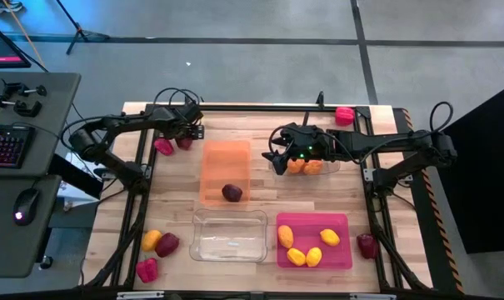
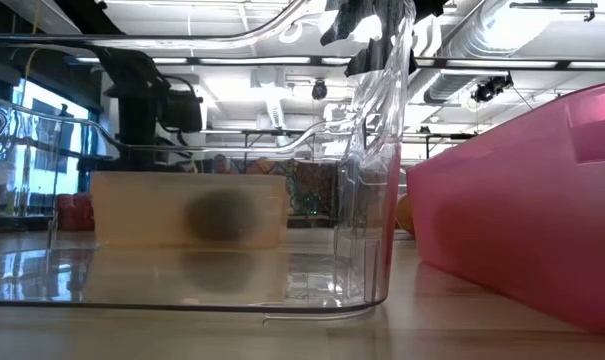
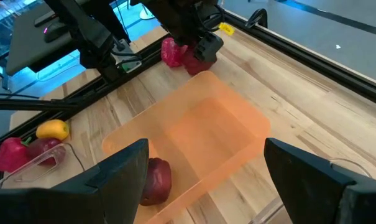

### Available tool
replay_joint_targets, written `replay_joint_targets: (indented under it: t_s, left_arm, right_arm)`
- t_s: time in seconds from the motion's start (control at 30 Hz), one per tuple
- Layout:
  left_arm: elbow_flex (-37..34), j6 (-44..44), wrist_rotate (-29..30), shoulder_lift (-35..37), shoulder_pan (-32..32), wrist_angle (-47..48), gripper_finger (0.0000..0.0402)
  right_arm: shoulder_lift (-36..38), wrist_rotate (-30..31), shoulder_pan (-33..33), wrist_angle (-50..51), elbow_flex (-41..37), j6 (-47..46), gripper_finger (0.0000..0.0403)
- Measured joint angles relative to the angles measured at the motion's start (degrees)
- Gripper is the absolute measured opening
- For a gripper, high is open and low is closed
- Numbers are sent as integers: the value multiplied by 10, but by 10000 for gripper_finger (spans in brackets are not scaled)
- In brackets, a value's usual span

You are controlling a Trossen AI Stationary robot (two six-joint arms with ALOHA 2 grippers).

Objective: Sort produce into baskets
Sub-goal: Put the top apple into the orange bin

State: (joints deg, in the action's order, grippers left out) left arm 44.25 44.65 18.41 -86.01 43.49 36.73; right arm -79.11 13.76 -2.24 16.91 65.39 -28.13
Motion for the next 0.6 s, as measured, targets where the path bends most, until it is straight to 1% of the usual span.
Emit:
replay_joint_targets:
  t_s: [0.07, 0.13, 0.23, 0.3, 0.37, 0.43, 0.5, 0.6]
  left_arm:
    - [10, -23, -16, 13, 5, 18, 284]
    - [33, -47, -15, 47, 11, 29, 284]
    - [74, -81, -4, 121, 20, 22, 284]
    - [95, -99, -25, 173, 6, 9, 284]
    - [106, -125, -74, 221, -33, -8, 284]
    - [106, -125, -98, 252, -91, 15, 284]
    - [99, -98, -94, 266, -159, 40, 285]
    - [76, -34, -75, 268, -258, 30, 286]
  right_arm:
    - [0, 0, 0, 0, 0, 1, 309]
    - [0, 0, 0, 0, 0, 1, 309]
    - [0, 2, 0, 0, 0, 10, 309]
    - [0, 9, 0, 1, 0, 15, 309]
    - [0, 12, 0, 3, 0, 16, 309]
    - [0, 15, -1, 7, 0, 21, 309]
    - [0, 20, -1, 10, 0, 25, 309]
    - [0, 27, -1, 11, 0, 27, 309]
